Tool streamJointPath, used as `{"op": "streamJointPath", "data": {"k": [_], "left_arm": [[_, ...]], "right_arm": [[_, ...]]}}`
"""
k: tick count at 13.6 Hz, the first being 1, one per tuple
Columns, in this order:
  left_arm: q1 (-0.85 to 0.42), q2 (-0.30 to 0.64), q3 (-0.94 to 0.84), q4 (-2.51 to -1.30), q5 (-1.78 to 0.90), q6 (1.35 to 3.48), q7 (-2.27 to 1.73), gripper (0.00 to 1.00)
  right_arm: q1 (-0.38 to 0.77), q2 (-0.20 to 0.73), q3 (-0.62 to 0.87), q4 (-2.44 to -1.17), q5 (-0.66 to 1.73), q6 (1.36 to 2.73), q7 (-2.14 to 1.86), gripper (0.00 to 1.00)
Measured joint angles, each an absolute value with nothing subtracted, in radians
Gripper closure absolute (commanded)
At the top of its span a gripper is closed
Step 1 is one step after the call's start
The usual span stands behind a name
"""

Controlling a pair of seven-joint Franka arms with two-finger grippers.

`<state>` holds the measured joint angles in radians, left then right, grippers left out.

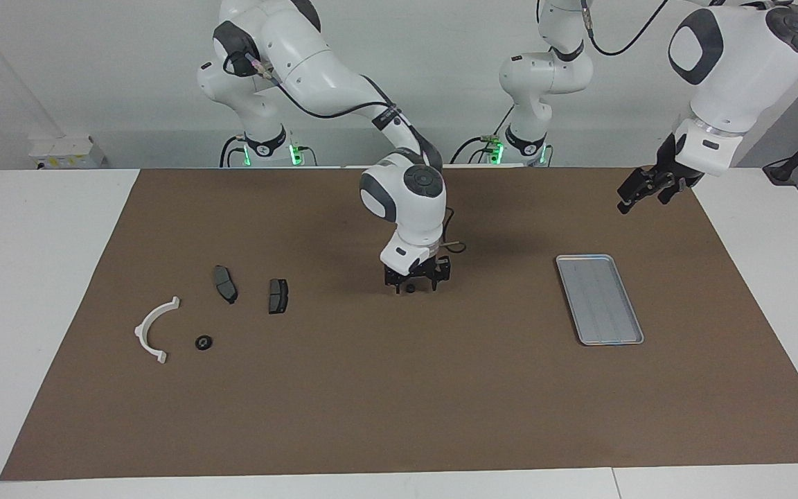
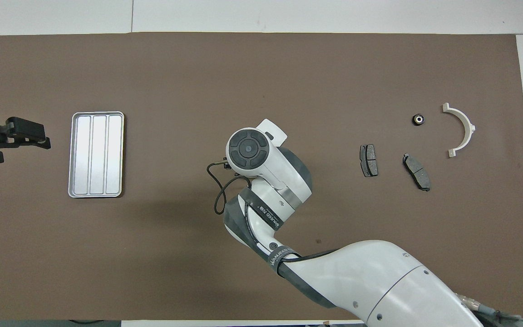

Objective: Place bearing gear from tray to pile
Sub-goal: 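Lower the right gripper and grasp the second black bearing, then carry the bearing with the right gripper to the pile and release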

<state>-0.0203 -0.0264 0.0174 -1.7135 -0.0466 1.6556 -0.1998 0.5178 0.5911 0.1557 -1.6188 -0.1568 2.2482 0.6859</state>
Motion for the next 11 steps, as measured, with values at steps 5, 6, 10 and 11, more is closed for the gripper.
{"op": "streamJointPath", "data": {"k": [5, 6, 10, 11], "left_arm": [[-0.020, -0.026, 0.017, -1.714, -0.009, 1.656, -0.134, 0.00], [-0.020, -0.026, 0.017, -1.714, -0.008, 1.656, -0.128, 0.00], [-0.020, -0.026, 0.017, -1.713, -0.006, 1.656, -0.128, 0.00], [-0.020, -0.026, 0.017, -1.713, -0.006, 1.656, -0.128, 0.00]], "right_arm": [[0.518, 0.585, 0.155, -1.622, -0.156, 2.250, 0.686, 1.00], [0.517, 0.583, 0.155, -1.622, -0.156, 2.250, 0.687, 1.00], [0.497, 0.569, 0.146, -1.579, -0.156, 2.206, 0.682, 1.00], [0.472, 0.558, 0.145, -1.552, -0.156, 2.170, 0.653, 1.00]]}}
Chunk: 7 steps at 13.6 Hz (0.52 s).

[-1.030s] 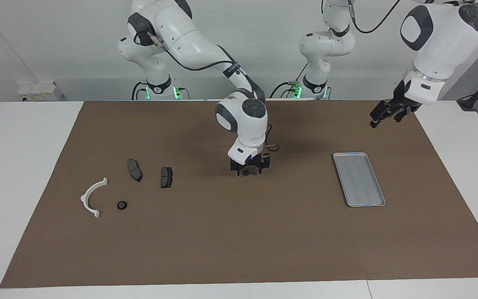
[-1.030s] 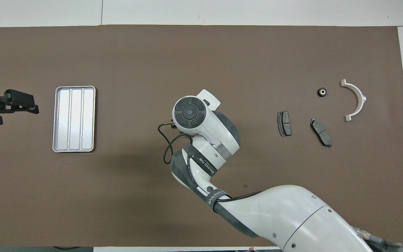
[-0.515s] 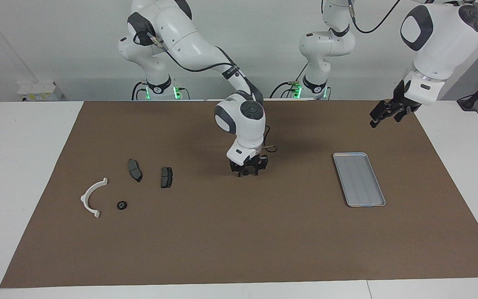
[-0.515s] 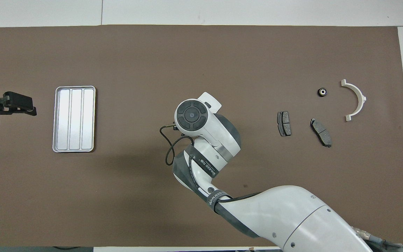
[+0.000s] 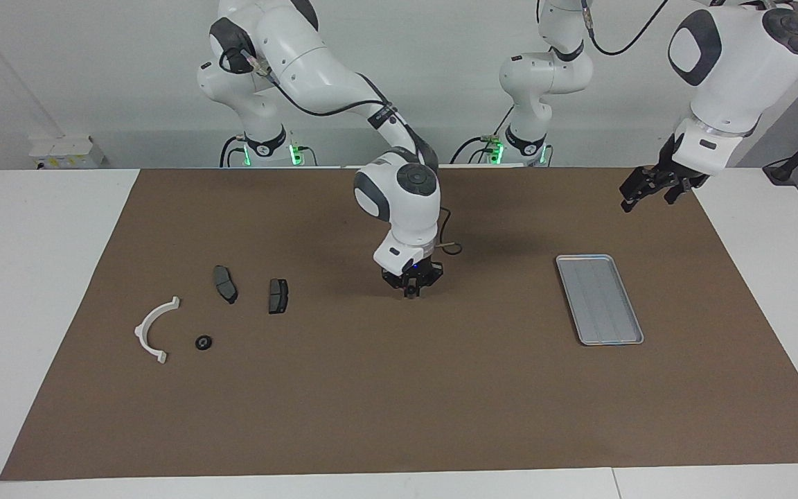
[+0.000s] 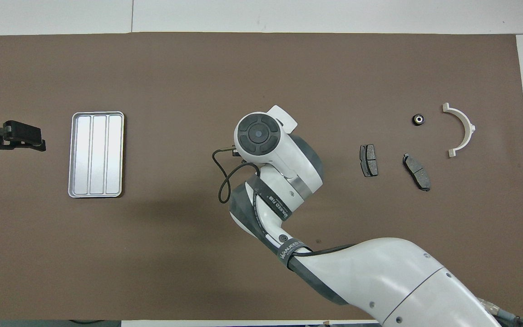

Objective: Place bearing gear from tray to pile
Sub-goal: 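Carry the bearing with the right gripper to the pile and release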

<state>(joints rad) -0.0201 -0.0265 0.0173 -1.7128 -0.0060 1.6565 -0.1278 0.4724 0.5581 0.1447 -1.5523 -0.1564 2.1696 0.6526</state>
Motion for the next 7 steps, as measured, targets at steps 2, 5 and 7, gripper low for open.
{"op": "streamJointPath", "data": {"k": [2, 5, 7], "left_arm": [[-0.020, -0.027, 0.017, -1.712, -0.006, 1.656, -0.128, 0.00], [-0.020, -0.027, 0.017, -1.712, -0.006, 1.656, -0.128, 0.00], [-0.020, -0.027, 0.017, -1.712, -0.006, 1.656, -0.128, 0.00]], "right_arm": [[0.391, 0.522, 0.143, -1.502, -0.156, 2.094, 0.514, 1.00], [0.217, 0.475, 0.142, -1.472, -0.156, 2.044, 0.233, 1.00], [0.104, 0.472, 0.142, -1.474, -0.156, 2.052, 0.040, 1.00]]}}
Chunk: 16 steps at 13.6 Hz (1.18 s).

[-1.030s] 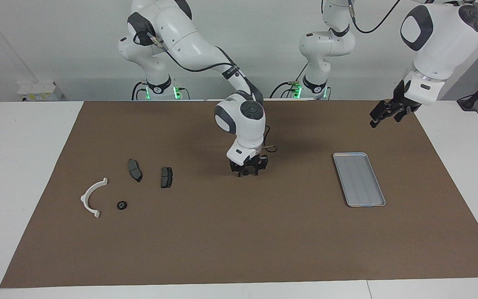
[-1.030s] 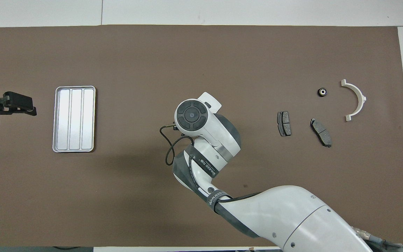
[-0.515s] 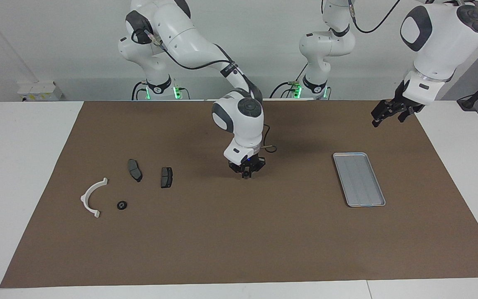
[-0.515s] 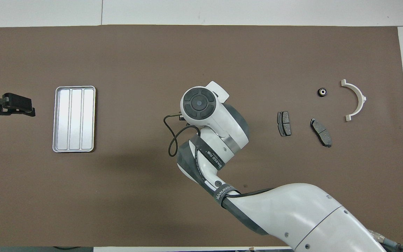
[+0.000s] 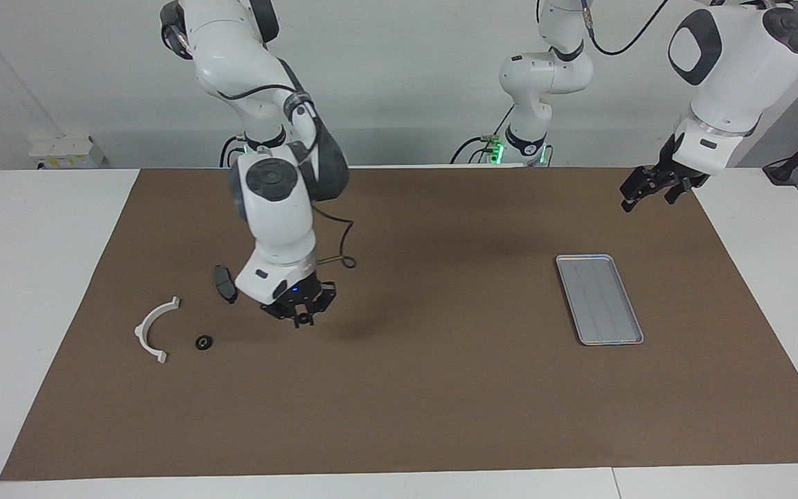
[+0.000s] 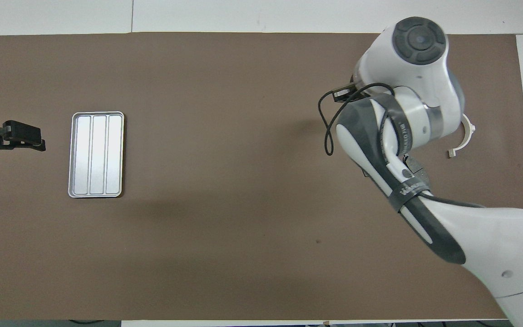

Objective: Place bearing gear from tray to pile
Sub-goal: 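Carry the bearing with the right gripper to the pile and release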

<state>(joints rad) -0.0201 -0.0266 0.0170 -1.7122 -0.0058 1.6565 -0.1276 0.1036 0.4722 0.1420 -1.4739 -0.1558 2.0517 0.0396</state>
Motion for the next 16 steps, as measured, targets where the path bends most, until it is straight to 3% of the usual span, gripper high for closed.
{"op": "streamJointPath", "data": {"k": [5, 8, 16], "left_arm": [[-0.020, -0.027, 0.017, -1.712, -0.006, 1.656, -0.127, 0.00], [-0.020, -0.027, 0.017, -1.712, -0.006, 1.656, -0.127, 0.00], [-0.020, -0.027, 0.017, -1.712, -0.006, 1.656, -0.127, 0.00]], "right_arm": [[-0.094, 0.509, 0.143, -1.588, -0.147, 2.246, -0.241, 1.00], [-0.092, 0.532, 0.149, -1.645, -0.147, 2.320, -0.244, 1.00], [-0.055, 0.513, 0.153, -1.750, -0.144, 2.336, -0.186, 1.00]]}}
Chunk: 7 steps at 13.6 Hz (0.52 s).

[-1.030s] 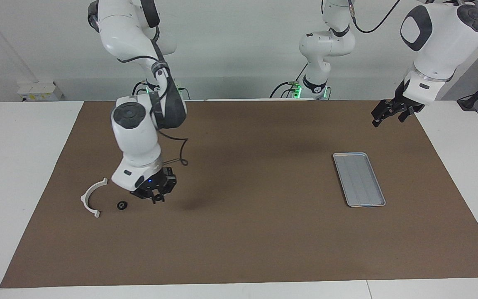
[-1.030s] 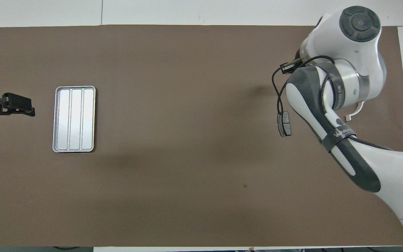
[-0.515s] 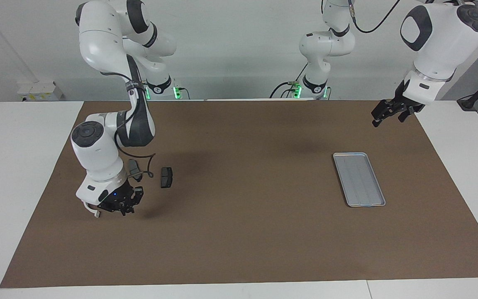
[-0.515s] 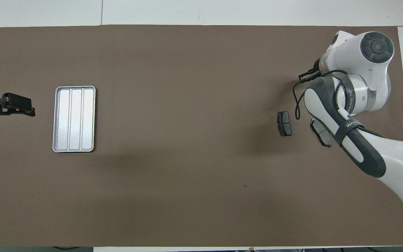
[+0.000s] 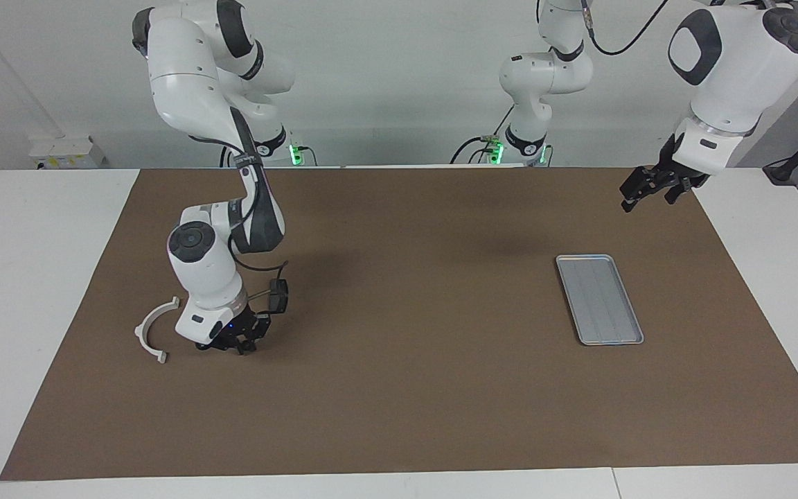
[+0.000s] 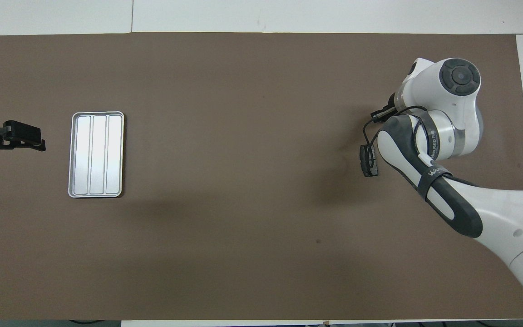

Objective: Place bearing gear from tray to pile
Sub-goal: 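Carry the bearing with the right gripper to the pile and release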

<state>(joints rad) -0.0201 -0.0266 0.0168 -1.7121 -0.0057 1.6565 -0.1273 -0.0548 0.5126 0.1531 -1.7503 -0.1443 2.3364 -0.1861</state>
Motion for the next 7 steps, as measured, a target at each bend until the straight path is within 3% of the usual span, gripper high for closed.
{"op": "streamJointPath", "data": {"k": [7], "left_arm": [[-0.020, -0.027, 0.017, -1.712, -0.006, 1.656, -0.127, 0.00]], "right_arm": [[-0.057, 0.456, 0.152, -1.825, -0.144, 2.337, -0.186, 1.00]]}}
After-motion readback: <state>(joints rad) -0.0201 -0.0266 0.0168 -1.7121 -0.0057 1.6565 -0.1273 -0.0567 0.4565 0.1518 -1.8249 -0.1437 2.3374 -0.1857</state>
